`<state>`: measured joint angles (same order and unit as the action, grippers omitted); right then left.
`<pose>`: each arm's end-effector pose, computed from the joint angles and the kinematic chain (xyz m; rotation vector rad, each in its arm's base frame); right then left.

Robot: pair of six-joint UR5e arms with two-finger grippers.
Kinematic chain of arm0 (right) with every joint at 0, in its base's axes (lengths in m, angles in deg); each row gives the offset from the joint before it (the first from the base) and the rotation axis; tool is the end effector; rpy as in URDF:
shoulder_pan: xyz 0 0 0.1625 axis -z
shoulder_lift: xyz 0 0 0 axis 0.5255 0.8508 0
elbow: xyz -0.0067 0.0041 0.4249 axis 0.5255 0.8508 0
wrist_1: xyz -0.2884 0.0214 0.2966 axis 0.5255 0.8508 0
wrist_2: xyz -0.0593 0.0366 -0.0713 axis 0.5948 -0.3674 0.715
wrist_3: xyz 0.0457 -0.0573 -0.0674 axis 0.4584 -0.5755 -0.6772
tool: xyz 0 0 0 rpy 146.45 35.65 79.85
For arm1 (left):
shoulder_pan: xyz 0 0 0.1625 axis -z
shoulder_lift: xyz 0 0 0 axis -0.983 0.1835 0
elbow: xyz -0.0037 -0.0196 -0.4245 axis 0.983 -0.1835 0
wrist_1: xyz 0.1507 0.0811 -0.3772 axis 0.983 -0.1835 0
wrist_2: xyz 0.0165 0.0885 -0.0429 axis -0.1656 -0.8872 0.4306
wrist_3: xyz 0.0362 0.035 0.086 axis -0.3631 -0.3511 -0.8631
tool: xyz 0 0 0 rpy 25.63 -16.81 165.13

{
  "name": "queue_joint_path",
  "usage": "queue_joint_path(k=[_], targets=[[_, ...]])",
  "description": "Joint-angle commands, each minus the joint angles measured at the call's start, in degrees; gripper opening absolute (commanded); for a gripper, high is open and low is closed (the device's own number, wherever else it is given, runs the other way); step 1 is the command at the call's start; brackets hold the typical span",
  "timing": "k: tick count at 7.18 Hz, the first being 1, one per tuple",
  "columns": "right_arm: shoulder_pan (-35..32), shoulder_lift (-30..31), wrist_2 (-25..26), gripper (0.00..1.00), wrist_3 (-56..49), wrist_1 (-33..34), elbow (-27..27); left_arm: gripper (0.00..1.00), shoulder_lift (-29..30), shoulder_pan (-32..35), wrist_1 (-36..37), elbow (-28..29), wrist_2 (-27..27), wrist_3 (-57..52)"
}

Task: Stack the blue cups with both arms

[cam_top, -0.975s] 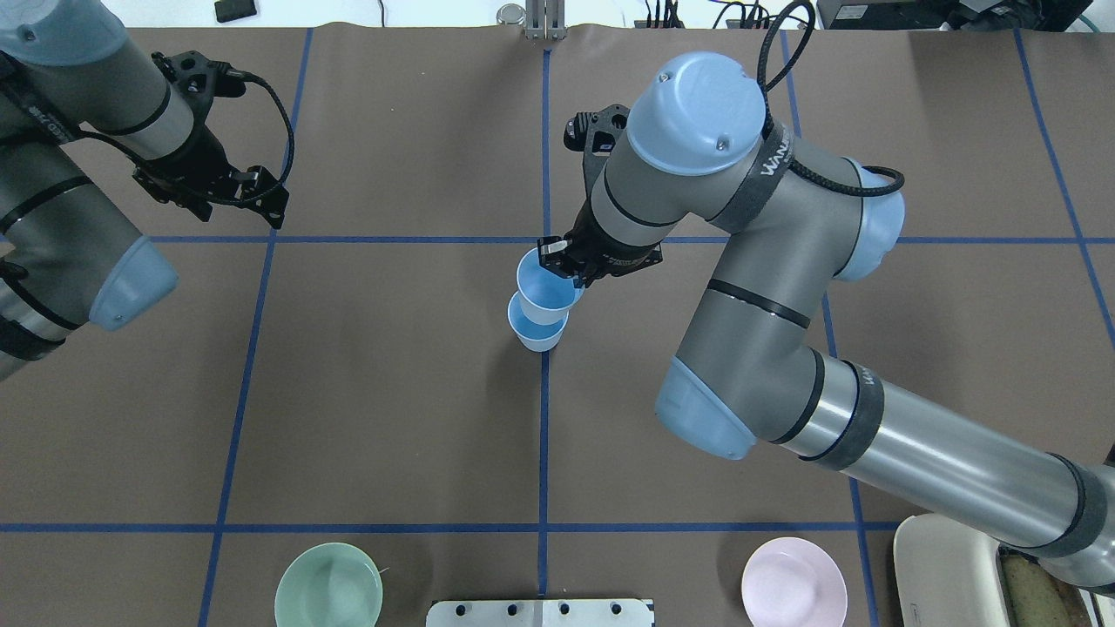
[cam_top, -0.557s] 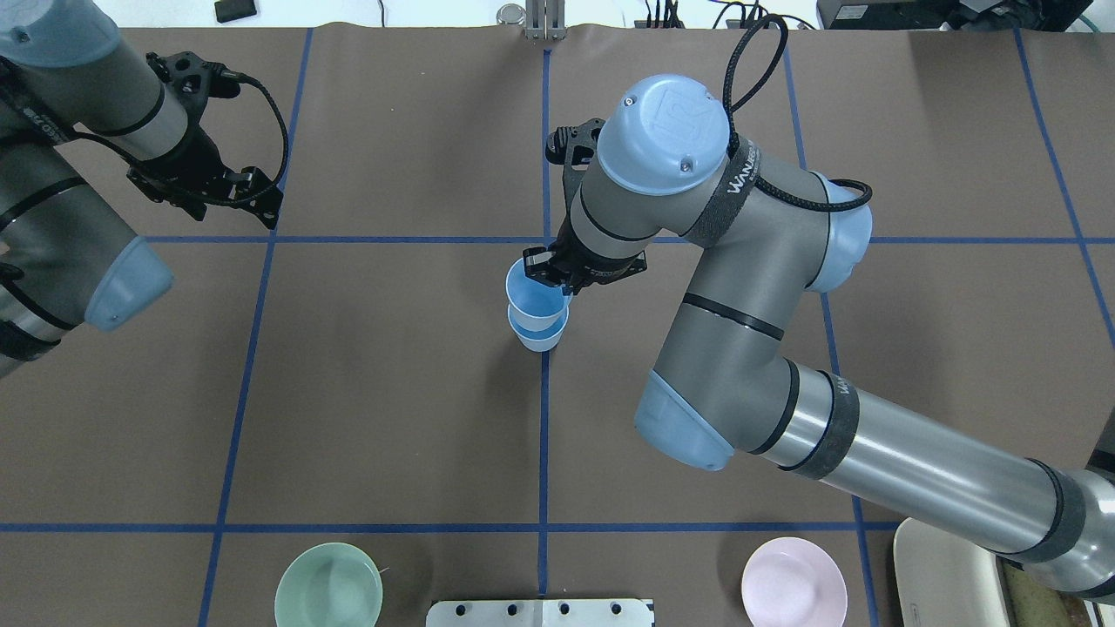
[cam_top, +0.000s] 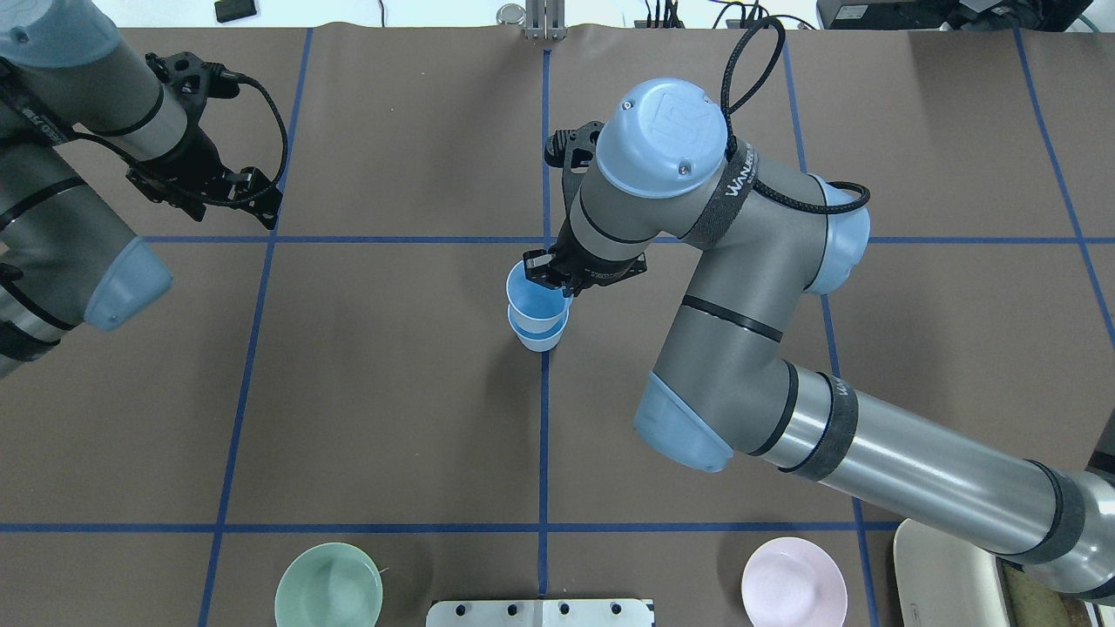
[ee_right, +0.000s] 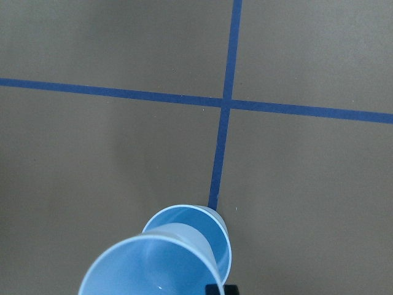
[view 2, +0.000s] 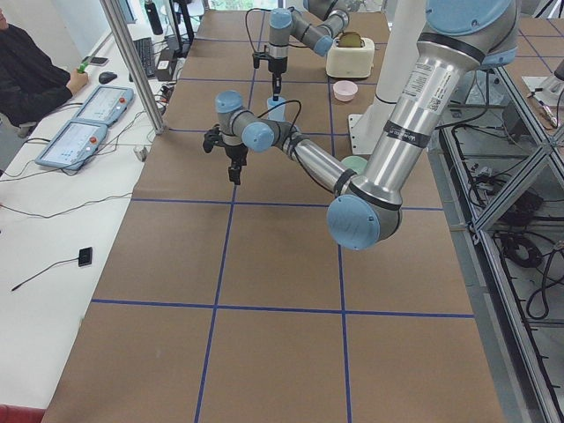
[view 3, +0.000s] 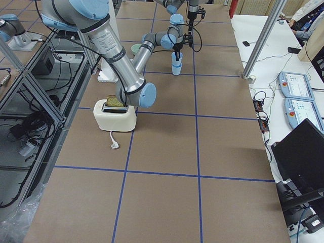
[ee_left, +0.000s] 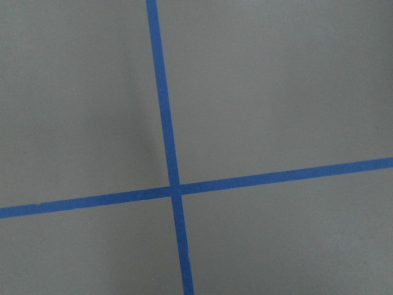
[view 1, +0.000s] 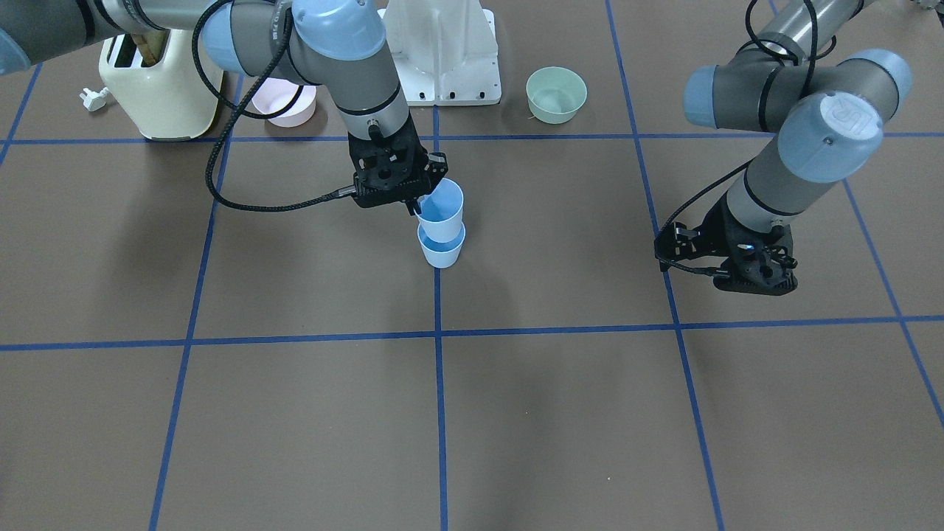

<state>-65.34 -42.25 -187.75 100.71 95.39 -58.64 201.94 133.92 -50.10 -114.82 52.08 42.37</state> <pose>-0.5035 -0.4502 0.1440 0.1418 -0.9405 -0.0817 0.3109 -0.5665 0.3631 0.0752 0.8046 0.1162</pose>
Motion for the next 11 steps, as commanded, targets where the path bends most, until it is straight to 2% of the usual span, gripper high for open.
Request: queue_joint_path(k=[1,4,5,6,7,8,9,11], targets=[[0.0,0.0,0.0,0.99,0.5,-0.3,0.0,0.97,0.0,0.0,0.0,0.0,0.0,0.0],[-0.2,0.2,-0.1,1.00,0.5,-0.3,-0.1,0.97,-0.3,0.8,-0.1,-0.1,0.0,-0.1],[-1.7,1.5,-0.1,1.00,0.1,-0.5,-0.4,0.97,-0.6,3.2,0.3,-0.1,0.6,-4.4],[-2.5,3.7,1.6,1.00,-0.3,-1.2,-2.7,0.97,-2.7,6.2,0.6,0.0,1.6,-12.8],[-3.7,4.8,3.9,1.00,0.4,-2.6,-4.4,0.97,-4.1,9.0,0.6,0.0,1.8,-14.8],[-4.5,6.6,9.0,1.00,0.5,-3.2,-5.0,0.97,-5.0,10.5,0.7,0.1,1.8,-19.0],[-7.1,8.2,11.1,1.00,-0.6,-3.2,-5.0,0.97,-6.7,12.9,0.8,0.3,1.8,-24.3],[-14.1,10.8,8.1,1.00,-4.2,-3.1,-4.7,0.97,-8.4,16.3,0.8,1.7,1.8,-31.5]])
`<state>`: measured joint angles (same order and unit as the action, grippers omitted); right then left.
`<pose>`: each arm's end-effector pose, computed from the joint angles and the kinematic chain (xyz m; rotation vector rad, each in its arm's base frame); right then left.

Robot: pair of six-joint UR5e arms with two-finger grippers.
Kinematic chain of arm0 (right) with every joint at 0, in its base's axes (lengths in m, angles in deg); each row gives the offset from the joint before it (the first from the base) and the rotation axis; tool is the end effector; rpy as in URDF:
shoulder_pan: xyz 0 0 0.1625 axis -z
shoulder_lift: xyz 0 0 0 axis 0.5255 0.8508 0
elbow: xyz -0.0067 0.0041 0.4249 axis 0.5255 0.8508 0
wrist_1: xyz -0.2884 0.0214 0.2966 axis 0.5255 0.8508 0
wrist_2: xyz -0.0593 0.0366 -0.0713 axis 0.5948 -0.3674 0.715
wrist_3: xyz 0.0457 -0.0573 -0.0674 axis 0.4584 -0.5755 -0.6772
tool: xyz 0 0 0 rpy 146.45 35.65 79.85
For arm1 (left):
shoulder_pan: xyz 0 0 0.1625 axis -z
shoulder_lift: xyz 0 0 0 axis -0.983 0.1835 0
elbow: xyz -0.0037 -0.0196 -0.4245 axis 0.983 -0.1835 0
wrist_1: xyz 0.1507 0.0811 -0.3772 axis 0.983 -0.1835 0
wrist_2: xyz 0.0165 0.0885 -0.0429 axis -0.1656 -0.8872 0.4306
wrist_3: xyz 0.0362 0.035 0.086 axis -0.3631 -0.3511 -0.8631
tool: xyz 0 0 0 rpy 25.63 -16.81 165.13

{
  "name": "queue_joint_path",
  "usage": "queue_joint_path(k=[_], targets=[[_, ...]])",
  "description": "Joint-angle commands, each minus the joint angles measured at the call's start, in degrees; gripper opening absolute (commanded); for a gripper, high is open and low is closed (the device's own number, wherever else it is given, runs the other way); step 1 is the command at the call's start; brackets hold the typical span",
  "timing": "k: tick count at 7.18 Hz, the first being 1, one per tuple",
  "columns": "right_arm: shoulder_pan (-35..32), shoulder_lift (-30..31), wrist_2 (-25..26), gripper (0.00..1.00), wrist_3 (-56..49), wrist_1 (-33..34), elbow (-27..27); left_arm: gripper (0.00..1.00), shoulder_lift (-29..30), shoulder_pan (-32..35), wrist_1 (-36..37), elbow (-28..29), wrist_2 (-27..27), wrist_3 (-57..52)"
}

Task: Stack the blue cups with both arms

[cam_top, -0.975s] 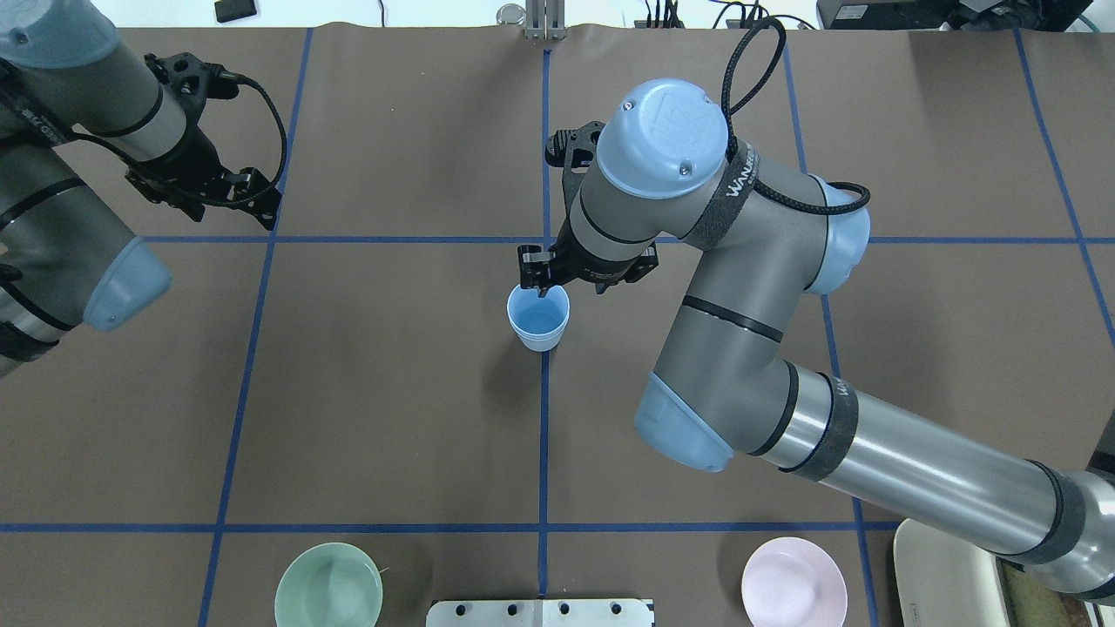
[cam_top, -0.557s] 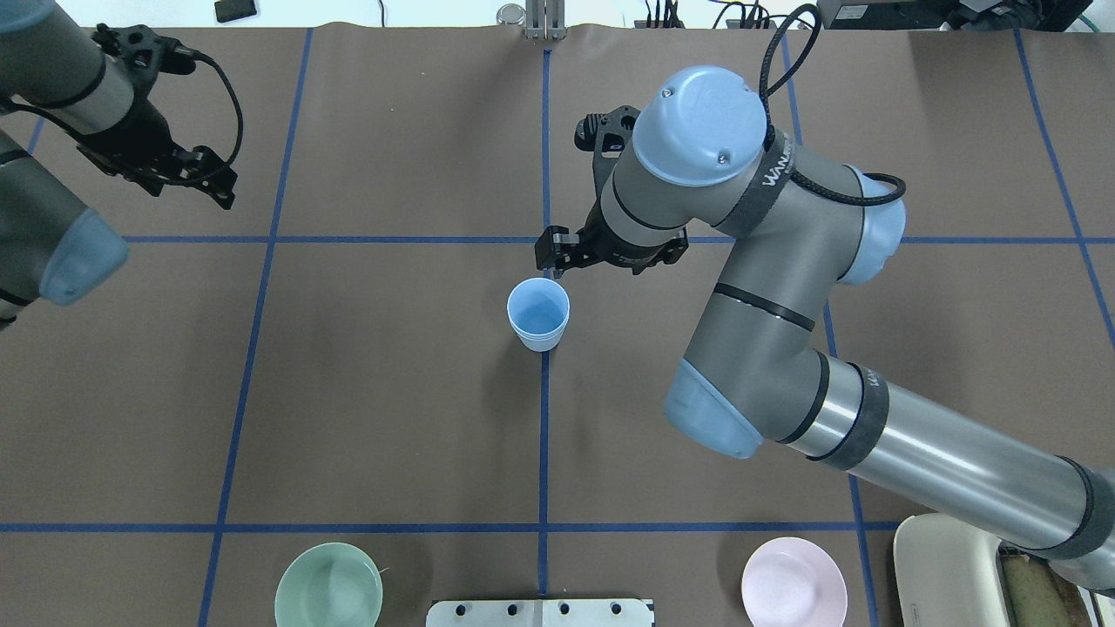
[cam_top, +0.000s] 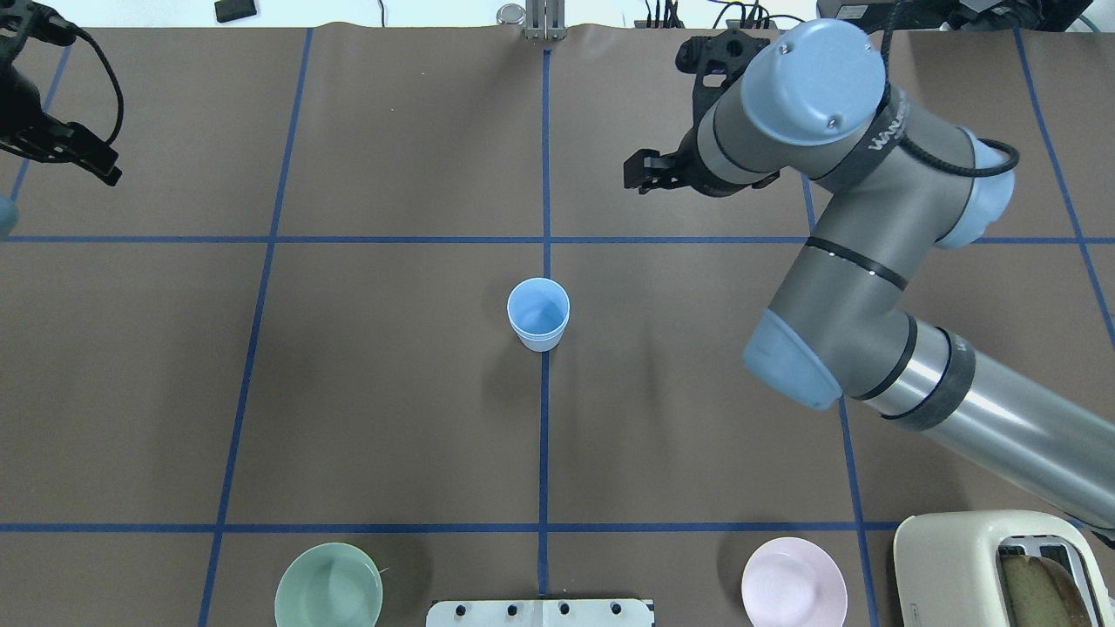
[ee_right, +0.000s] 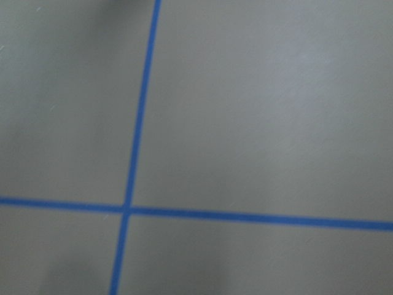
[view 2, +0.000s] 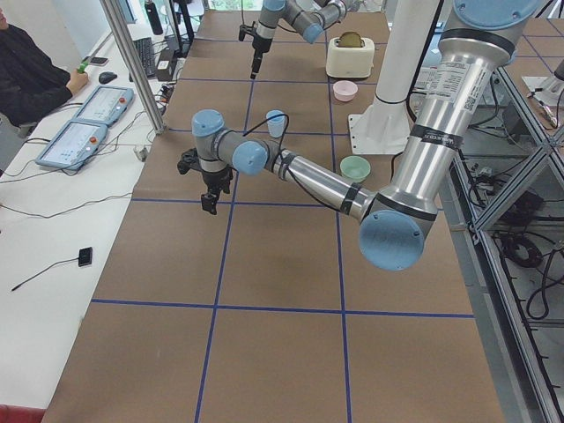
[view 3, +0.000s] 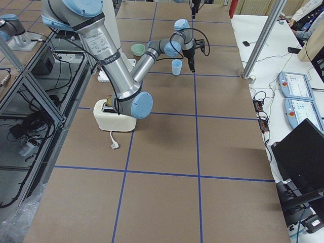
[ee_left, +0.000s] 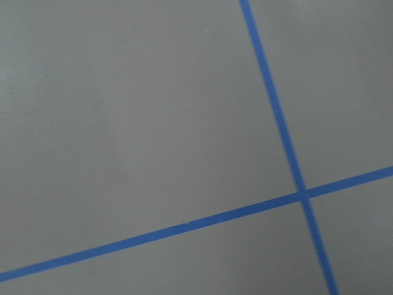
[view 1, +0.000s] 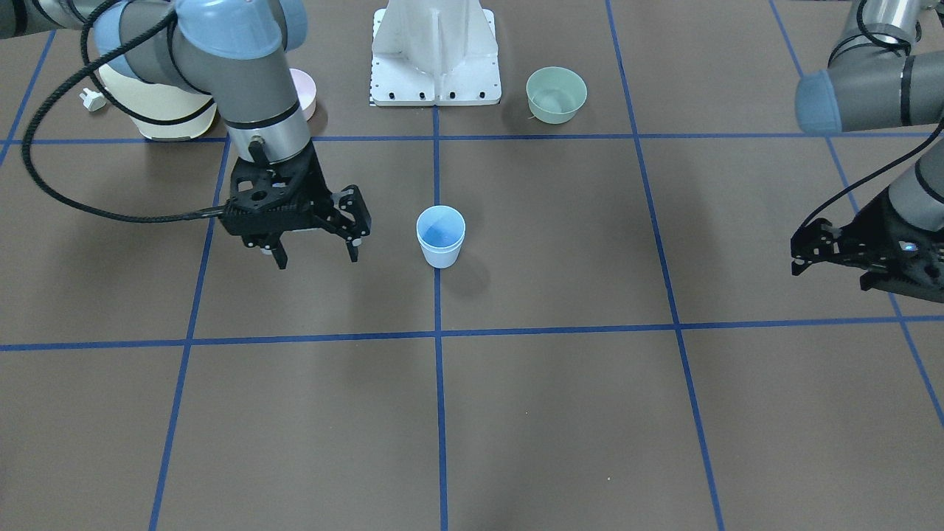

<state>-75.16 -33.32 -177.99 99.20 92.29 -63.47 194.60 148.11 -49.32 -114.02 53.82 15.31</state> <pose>-0.3894 -0.5234 0.2092 0.3559 -0.8215 0.1323 0.1537 -0.5962 0.4503 0.1981 0.7220 0.2884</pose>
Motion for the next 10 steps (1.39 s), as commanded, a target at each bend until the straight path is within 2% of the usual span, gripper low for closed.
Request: queue_joint_path(k=[1,2,4,6,7,9,10], targets=[[-9.1,4.0,-7.0,1.00,-8.9,0.0,-0.2,0.97,-1.4,3.7,0.0,1.4,0.1,-6.6],[-14.8,5.5,-12.8,1.00,-14.4,0.8,0.2,0.98,-2.9,5.6,-0.1,1.4,0.3,-9.0],[-20.8,11.6,-15.6,1.00,-21.2,0.9,-0.4,0.98,-5.2,8.6,-0.2,1.3,2.5,-10.8],[-26.4,18.1,-21.6,1.00,-33.1,1.1,-0.4,0.99,-7.7,9.6,-0.9,1.0,2.7,-10.9],[-30.2,19.7,-24.1,1.00,-39.6,4.1,-0.7,0.99,-8.7,11.0,-0.7,1.0,2.8,-13.5],[-35.2,22.2,-24.8,1.00,-52.4,14.9,-4.8,0.99,-10.6,13.7,-0.3,1.0,4.6,-17.1],[-37.7,27.2,-24.7,1.00,-56.2,15.9,-7.1,0.99,-11.7,14.2,-0.4,1.0,6.9,-17.1]])
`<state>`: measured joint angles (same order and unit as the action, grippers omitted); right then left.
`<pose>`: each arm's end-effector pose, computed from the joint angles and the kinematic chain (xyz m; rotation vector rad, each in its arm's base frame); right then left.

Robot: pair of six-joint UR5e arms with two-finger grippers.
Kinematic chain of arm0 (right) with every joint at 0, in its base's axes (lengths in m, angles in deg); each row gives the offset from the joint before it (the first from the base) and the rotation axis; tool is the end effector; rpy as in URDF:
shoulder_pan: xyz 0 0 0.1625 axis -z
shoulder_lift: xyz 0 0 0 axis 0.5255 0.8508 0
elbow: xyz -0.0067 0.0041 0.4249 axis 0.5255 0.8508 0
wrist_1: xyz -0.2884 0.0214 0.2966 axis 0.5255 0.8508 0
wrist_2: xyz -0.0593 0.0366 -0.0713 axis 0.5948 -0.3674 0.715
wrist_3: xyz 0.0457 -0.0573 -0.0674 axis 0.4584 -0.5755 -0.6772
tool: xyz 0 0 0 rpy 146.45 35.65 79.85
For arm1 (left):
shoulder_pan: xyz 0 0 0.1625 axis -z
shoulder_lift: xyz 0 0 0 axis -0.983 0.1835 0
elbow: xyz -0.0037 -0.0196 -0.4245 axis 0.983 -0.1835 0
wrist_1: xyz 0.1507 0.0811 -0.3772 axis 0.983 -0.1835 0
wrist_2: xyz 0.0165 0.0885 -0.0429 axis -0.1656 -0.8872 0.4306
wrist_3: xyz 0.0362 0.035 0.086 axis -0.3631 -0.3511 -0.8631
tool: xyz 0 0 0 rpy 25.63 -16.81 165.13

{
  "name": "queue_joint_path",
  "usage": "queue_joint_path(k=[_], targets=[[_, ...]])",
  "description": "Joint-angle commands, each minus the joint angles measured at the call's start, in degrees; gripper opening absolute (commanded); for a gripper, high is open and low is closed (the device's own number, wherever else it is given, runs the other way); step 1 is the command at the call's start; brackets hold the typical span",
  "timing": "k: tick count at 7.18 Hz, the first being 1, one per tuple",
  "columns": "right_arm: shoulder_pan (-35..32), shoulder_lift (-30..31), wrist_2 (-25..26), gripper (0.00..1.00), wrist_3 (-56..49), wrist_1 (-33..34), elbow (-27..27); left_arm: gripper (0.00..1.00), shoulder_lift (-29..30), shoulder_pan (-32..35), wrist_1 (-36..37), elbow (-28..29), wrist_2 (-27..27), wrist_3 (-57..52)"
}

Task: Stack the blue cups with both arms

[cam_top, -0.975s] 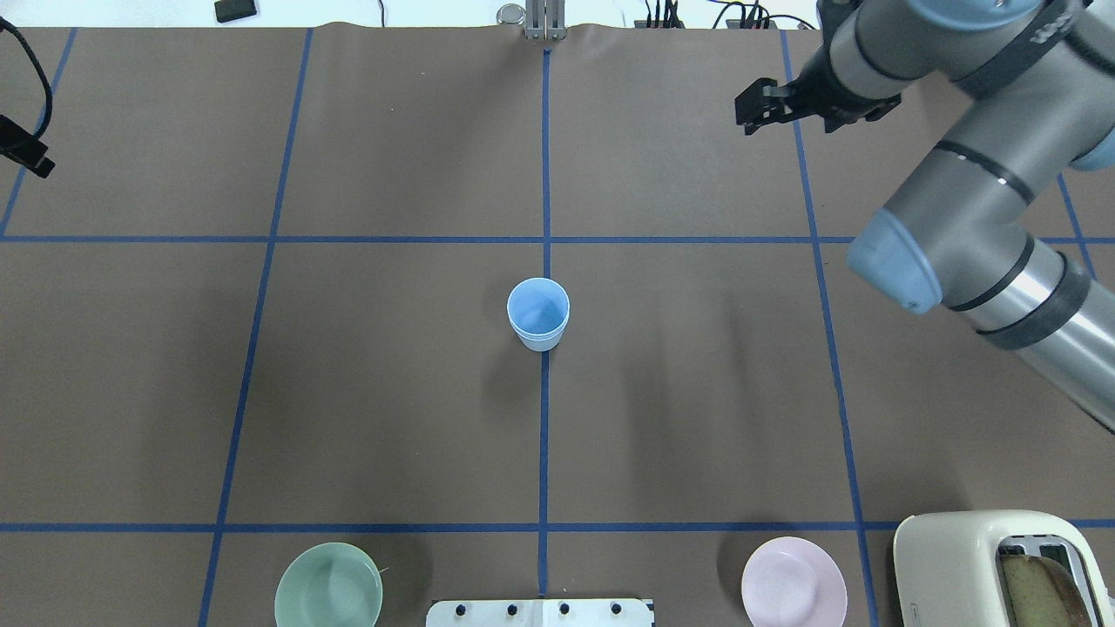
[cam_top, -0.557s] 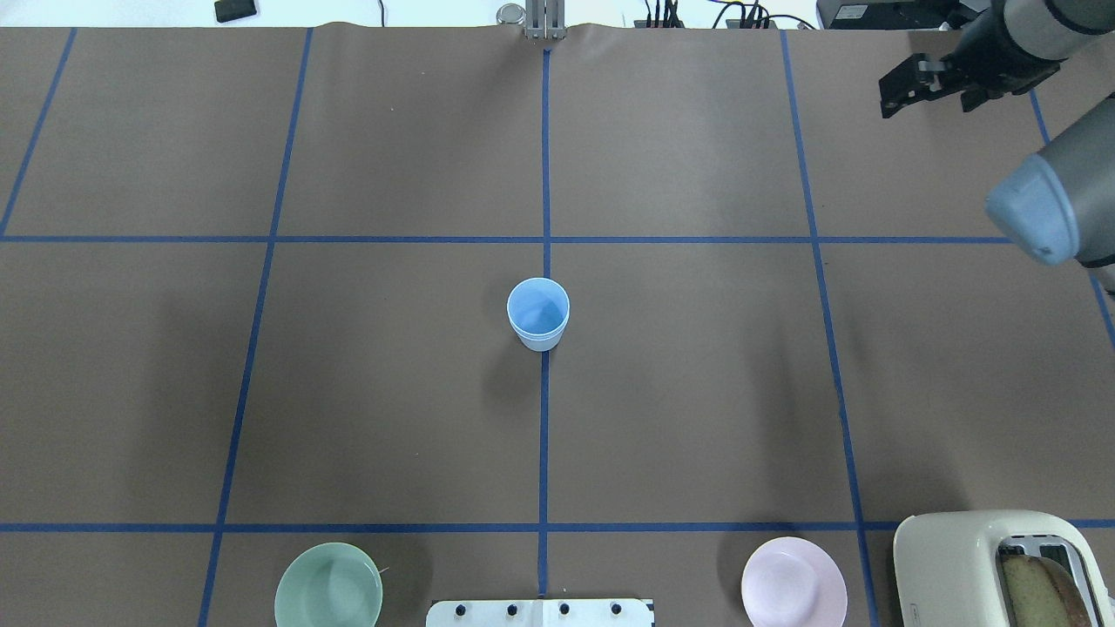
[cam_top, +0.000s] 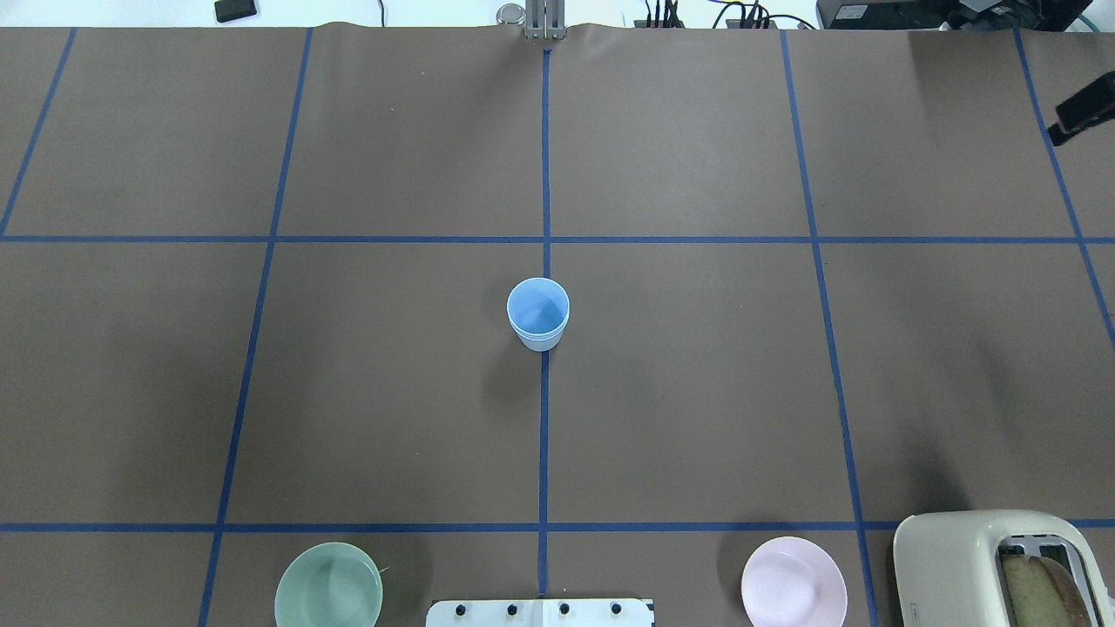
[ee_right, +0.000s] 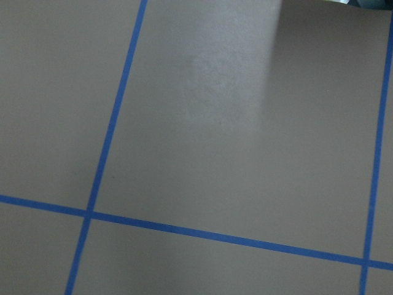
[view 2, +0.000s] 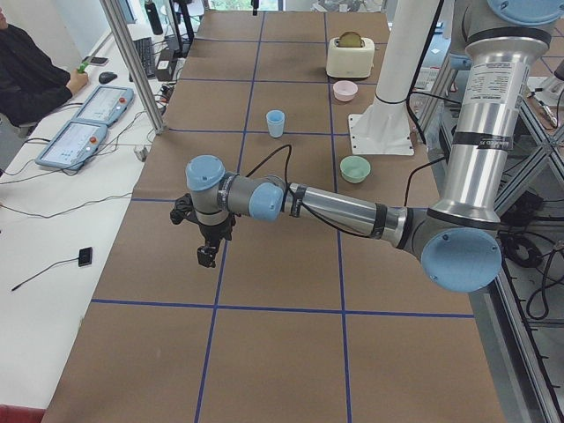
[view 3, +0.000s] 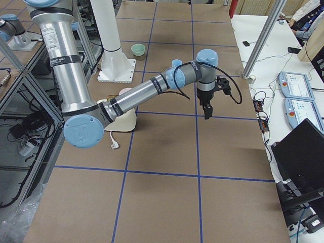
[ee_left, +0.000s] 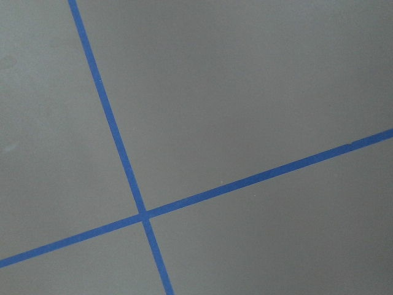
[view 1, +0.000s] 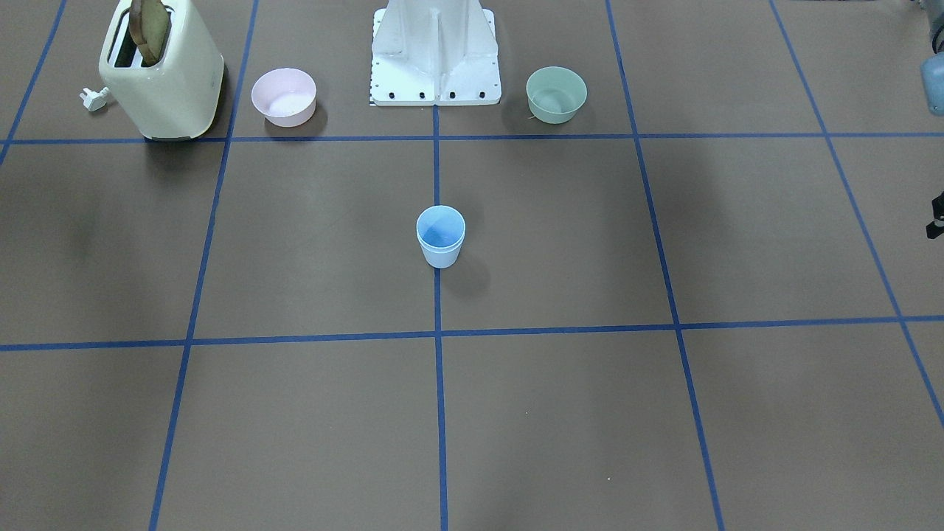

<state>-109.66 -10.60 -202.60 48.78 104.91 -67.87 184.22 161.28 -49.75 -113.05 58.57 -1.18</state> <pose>-0.0425 -0.5513 0.4289 0.1949 -0.6901 -0.1412 0.0114 -0.5531 0.5582 0.1872 0.7312 0.2913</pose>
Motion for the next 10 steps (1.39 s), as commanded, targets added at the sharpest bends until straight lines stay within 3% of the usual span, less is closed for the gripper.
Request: queue_joint_path(k=[1,4,10], targets=[[-4.3,8.5,-0.4,1.00,-7.4,3.1,-3.2,0.99,-2.8,1.1,0.1,0.0,3.6,-0.5],[-6.9,16.4,-0.7,1.00,-7.4,2.6,-3.2,0.99,-4.2,2.1,0.1,0.0,3.3,-0.5],[-7.1,16.4,-2.4,1.00,-7.2,2.6,-2.8,0.99,-5.8,2.1,-0.3,-0.3,3.6,-0.4]])
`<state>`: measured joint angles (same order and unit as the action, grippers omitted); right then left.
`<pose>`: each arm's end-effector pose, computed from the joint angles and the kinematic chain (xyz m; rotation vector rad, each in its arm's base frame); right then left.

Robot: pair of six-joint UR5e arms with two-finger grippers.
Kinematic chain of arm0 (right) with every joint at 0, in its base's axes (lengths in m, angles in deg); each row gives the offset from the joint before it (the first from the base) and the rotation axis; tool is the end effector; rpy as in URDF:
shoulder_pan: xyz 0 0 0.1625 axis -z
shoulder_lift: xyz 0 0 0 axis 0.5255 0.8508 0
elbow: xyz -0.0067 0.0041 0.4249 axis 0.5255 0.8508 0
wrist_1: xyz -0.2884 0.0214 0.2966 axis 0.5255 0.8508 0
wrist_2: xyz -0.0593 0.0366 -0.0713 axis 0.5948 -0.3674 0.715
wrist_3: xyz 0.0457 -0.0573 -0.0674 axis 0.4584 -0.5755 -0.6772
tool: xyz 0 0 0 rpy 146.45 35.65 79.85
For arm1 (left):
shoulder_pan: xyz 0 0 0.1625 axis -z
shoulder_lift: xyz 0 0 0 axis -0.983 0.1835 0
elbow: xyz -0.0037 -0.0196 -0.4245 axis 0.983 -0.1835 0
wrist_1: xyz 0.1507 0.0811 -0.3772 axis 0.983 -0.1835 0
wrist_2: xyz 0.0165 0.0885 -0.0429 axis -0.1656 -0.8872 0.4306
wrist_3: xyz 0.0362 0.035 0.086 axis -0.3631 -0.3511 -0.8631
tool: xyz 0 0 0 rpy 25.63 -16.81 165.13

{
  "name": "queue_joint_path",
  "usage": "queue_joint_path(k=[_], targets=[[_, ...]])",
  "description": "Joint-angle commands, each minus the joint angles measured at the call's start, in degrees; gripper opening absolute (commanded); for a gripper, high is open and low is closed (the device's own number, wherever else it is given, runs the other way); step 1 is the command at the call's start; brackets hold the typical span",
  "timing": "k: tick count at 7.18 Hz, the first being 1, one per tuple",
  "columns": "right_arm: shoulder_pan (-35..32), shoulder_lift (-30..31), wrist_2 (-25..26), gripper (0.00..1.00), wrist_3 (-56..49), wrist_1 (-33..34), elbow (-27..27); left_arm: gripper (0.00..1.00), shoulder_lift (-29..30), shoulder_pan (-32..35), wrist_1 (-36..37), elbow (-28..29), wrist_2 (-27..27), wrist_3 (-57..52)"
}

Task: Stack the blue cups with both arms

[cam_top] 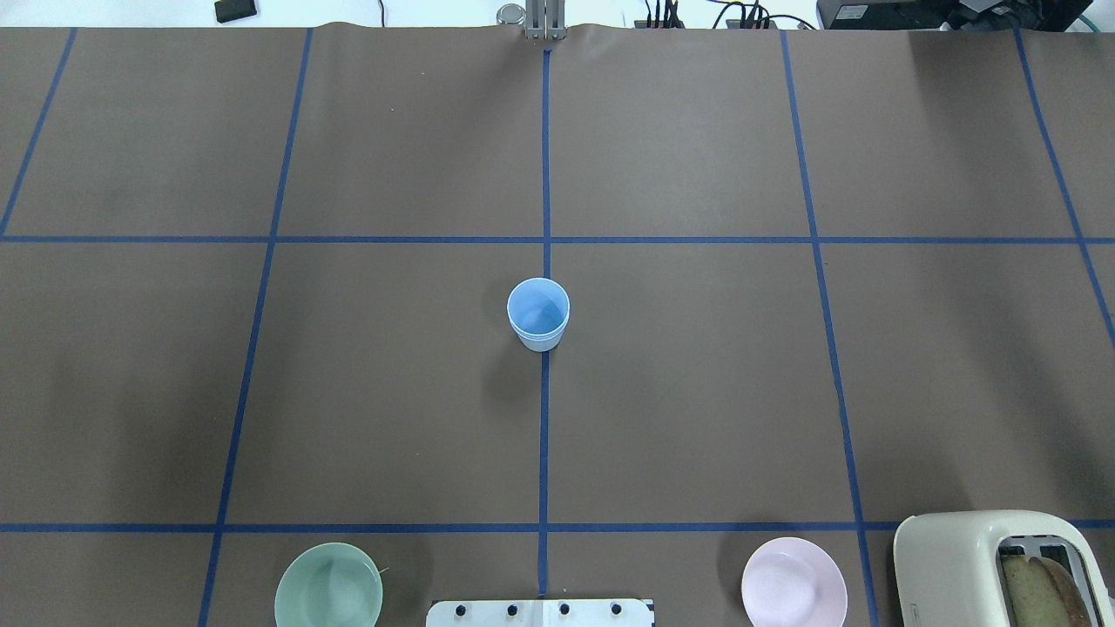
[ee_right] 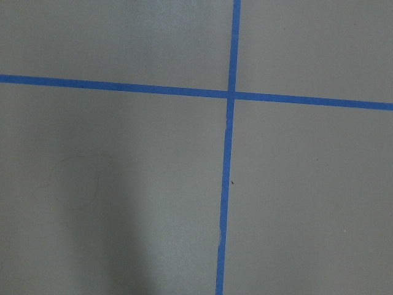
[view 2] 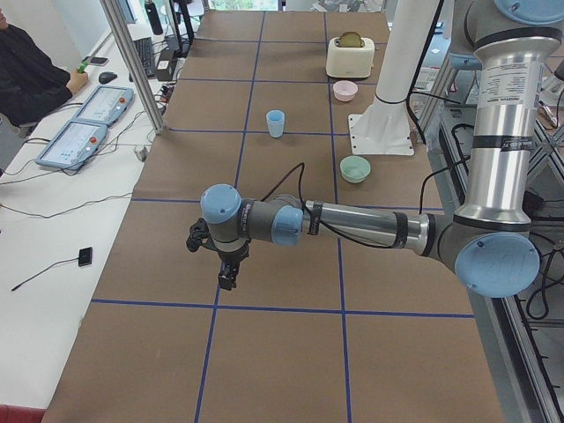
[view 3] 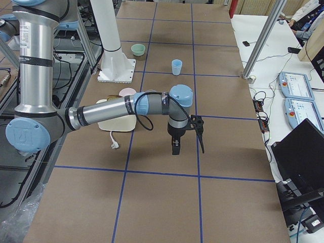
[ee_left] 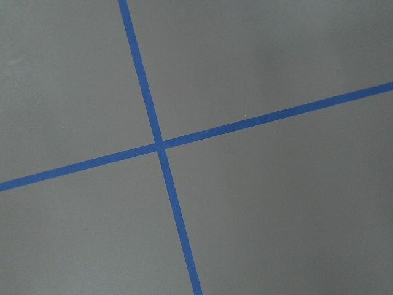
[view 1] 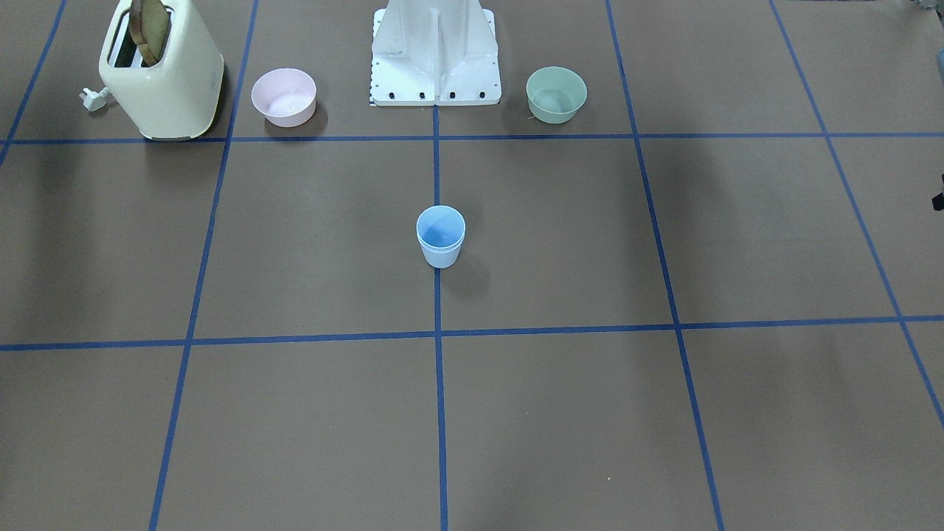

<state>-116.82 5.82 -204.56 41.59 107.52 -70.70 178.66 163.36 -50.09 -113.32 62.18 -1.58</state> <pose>0.0326 -0.4502 0.5517 0.0044 -0.6818 -0.0514 -0.0085 -0.5119 0.6023 0.1183 0.7903 0.2350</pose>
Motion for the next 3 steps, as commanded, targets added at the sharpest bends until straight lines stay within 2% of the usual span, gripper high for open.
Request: queue_joint_path(k=[1,3], targets=[[0.0,0.0,-0.4,1.00,0.0,0.0,-0.1,1.00,-0.3,0.0,-0.1,0.0,0.0,0.1],[0.0,0.0,-1.2,1.00,0.0,0.0,0.0,0.99,-0.3,0.0,-0.1,0.0,-0.1,0.3]])
